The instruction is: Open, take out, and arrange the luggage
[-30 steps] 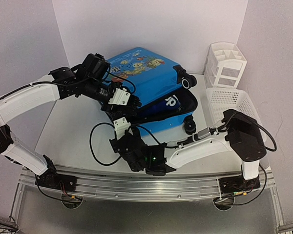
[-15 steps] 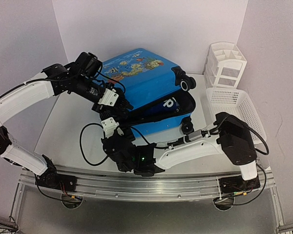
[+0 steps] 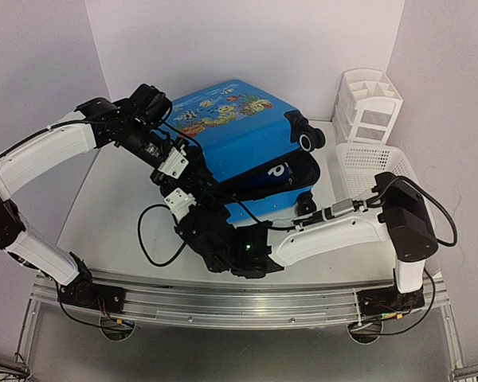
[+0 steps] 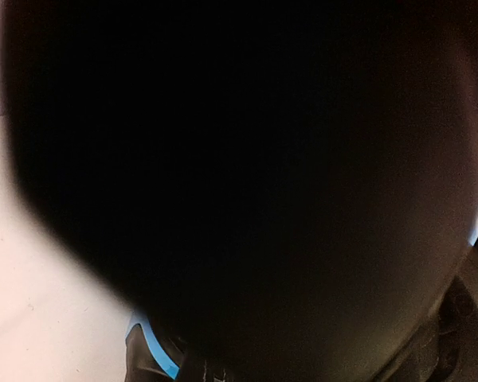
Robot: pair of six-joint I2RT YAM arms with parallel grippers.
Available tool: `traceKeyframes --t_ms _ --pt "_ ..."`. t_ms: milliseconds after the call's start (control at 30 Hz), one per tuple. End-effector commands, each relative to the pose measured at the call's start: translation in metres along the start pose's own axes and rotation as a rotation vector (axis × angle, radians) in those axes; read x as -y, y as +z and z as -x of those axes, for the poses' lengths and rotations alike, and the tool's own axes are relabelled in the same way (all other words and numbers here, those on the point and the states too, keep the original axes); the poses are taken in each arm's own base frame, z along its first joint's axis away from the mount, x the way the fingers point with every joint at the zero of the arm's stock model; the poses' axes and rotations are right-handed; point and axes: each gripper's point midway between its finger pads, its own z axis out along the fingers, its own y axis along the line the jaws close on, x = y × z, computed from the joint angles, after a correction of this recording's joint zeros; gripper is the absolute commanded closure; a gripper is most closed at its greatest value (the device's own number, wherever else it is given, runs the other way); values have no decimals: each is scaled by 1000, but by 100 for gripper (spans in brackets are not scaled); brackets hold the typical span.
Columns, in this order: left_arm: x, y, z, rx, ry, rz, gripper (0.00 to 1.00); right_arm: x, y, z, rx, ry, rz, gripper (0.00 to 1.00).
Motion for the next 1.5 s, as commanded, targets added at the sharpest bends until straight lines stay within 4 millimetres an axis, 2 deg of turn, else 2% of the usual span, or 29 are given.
traceKeyframes --t_ms 0,100,233,433,600,833,900,967,1100,1233,1267,1300,1400,1467 --pt "-16 -27 40 212 -215 -1 100 -37 -20 -96 -181 -732 171 100" --pt "-11 -26 32 196 -204 -6 100 -30 -20 -93 -186 -719 126 100" --pt "-2 -18 20 177 -192 -24 100 -33 -16 -91 -180 -727 116 100" --pt "-14 -11 38 182 -231 -22 100 -34 -4 -70 -166 -745 58 100" --pt "-17 -10 42 185 -251 -8 100 -39 -3 -59 -149 -742 62 100" --pt "-21 -15 45 187 -235 30 100 -35 -36 -36 -84 -567 153 99" --pt "-6 -14 44 177 -176 -14 100 -34 -50 -26 -57 -506 192 94" --pt "18 -15 38 160 -136 -93 100 -29 -64 -22 -46 -429 234 87" --pt "39 -18 28 137 -86 -165 100 10 -89 -25 -75 -201 253 67" --pt "46 -17 23 121 -47 -190 100 73 -109 -37 -182 16 198 45" --pt "48 -17 21 115 -36 -195 100 91 -112 -41 -217 92 176 27" --pt "49 -16 19 107 -27 -203 100 113 -113 -46 -253 178 143 14" --pt "51 -15 11 70 -4 -214 100 163 -111 -59 -353 411 82 10" --pt "50 -14 9 56 -1 -210 100 203 -100 -66 -409 546 6 9"
